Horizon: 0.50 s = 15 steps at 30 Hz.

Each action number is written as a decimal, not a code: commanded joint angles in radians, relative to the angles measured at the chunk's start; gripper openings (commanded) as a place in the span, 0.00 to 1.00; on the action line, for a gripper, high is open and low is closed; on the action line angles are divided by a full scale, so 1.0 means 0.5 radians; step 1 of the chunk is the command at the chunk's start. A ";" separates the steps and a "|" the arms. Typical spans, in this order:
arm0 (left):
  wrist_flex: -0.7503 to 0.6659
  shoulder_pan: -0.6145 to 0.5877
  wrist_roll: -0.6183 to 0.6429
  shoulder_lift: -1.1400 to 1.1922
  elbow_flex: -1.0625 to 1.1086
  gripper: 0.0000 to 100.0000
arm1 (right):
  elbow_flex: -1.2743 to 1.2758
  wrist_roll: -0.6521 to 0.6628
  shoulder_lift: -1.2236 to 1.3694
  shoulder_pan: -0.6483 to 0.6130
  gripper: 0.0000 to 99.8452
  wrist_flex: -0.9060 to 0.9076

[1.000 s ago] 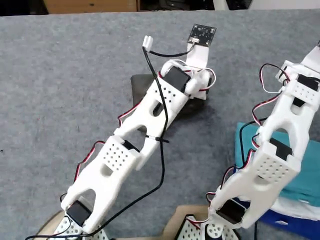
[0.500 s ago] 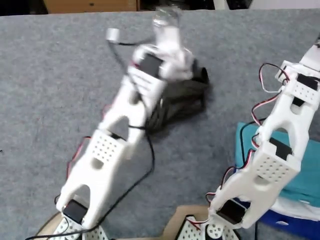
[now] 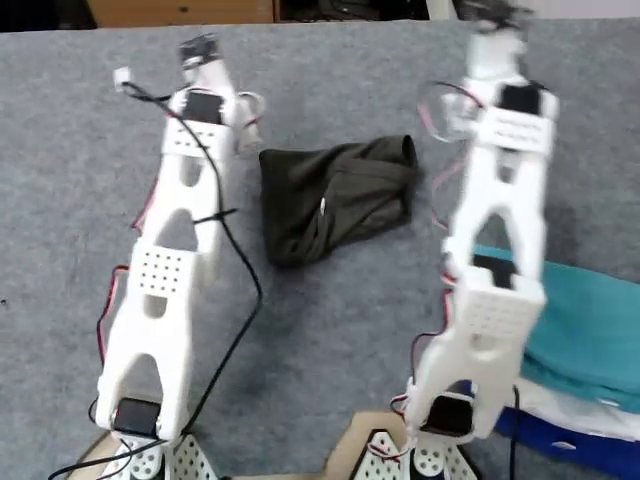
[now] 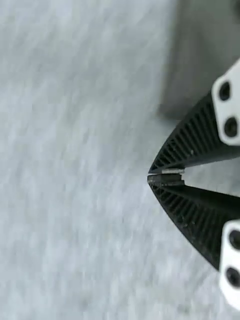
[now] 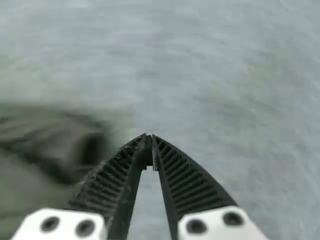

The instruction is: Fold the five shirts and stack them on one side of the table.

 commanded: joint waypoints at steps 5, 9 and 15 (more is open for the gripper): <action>-0.021 -0.132 0.098 0.075 -0.157 0.02 | -0.888 0.141 0.557 -0.486 0.00 0.516; -0.028 -0.138 0.095 0.075 -0.172 0.02 | -1.183 0.126 0.802 -0.557 0.00 0.672; -0.028 -0.135 0.095 0.075 -0.175 0.02 | -1.389 0.126 0.980 -0.631 0.00 0.914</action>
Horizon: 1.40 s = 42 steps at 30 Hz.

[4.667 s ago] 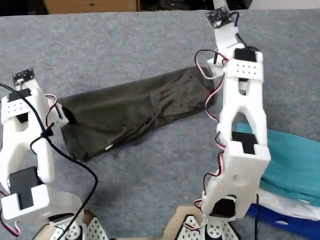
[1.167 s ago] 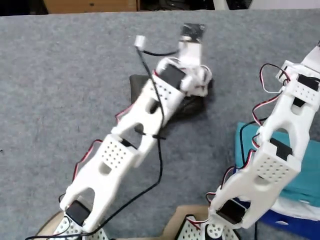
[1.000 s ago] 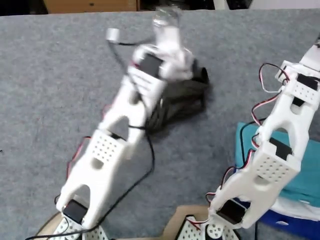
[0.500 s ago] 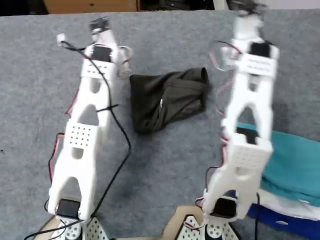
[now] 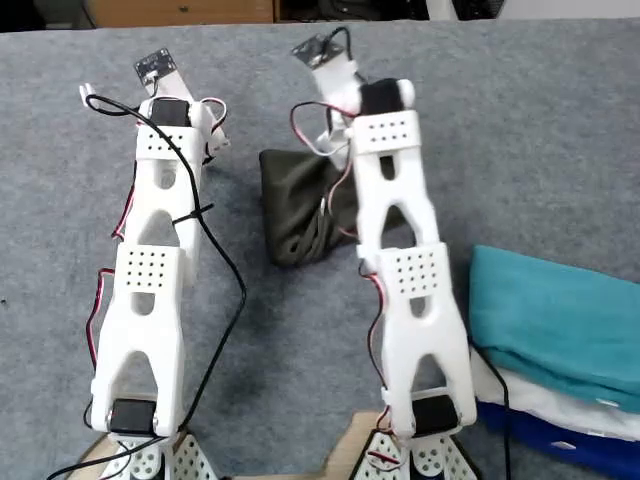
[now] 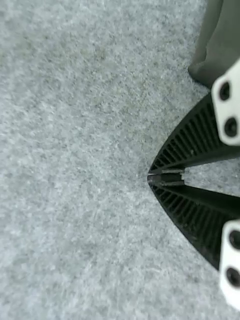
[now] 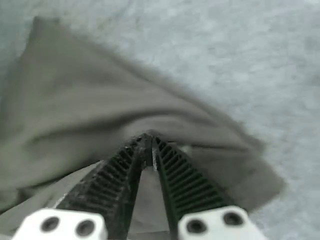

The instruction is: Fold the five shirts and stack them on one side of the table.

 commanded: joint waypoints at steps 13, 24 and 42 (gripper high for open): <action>-0.018 -0.015 0.018 -0.041 -0.104 0.02 | -0.103 0.040 0.017 0.100 0.00 0.218; -0.018 -0.015 0.018 -0.041 -0.104 0.02 | 0.790 0.135 -0.465 0.259 0.00 0.218; -0.052 -0.012 0.015 -0.041 -0.089 0.02 | 1.910 0.319 -1.487 0.523 0.00 0.114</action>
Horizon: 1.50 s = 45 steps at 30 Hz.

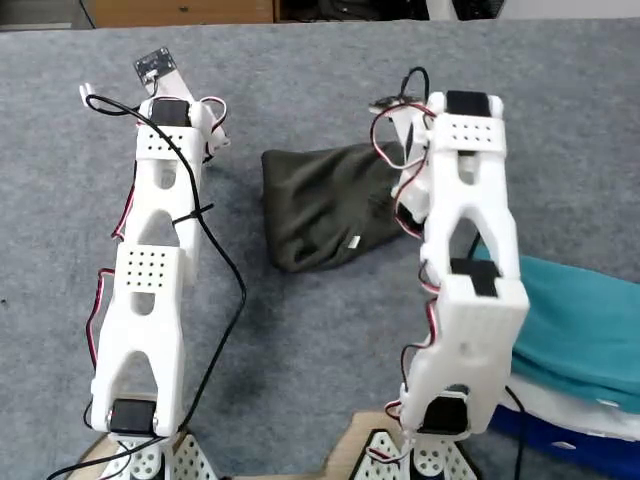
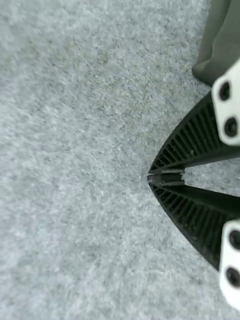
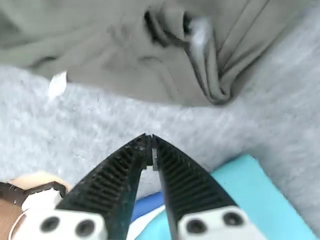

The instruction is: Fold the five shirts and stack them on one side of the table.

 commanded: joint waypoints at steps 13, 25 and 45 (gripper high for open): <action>-0.021 -0.012 0.015 -0.041 -0.089 0.02 | -1.183 0.012 0.582 -0.404 0.00 -0.218; -0.021 -0.009 0.015 -0.041 -0.089 0.02 | -1.272 -0.117 0.848 -0.345 0.00 0.046; -0.025 -0.009 0.015 -0.041 -0.089 0.02 | 0.428 0.068 -0.269 -0.097 0.00 -0.028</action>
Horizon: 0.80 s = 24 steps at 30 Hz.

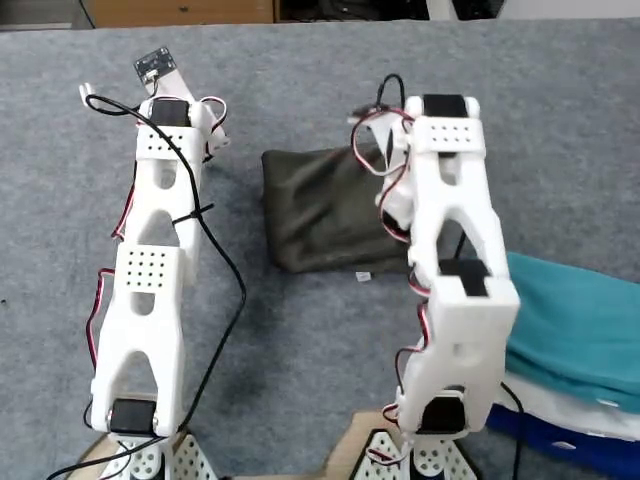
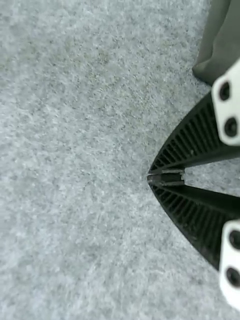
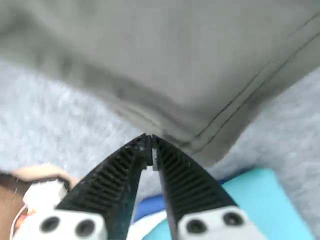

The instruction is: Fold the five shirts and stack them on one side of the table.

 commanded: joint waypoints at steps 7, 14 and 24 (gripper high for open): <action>-0.018 -0.009 0.015 -0.041 -0.089 0.02 | -0.140 0.009 -0.321 0.029 0.00 -0.089; -0.018 -0.009 0.015 -0.041 -0.089 0.02 | -0.821 -0.153 0.094 -0.038 0.00 -0.402; -0.018 -0.009 0.015 -0.041 -0.089 0.02 | -1.935 -0.153 1.254 -0.072 0.00 -0.595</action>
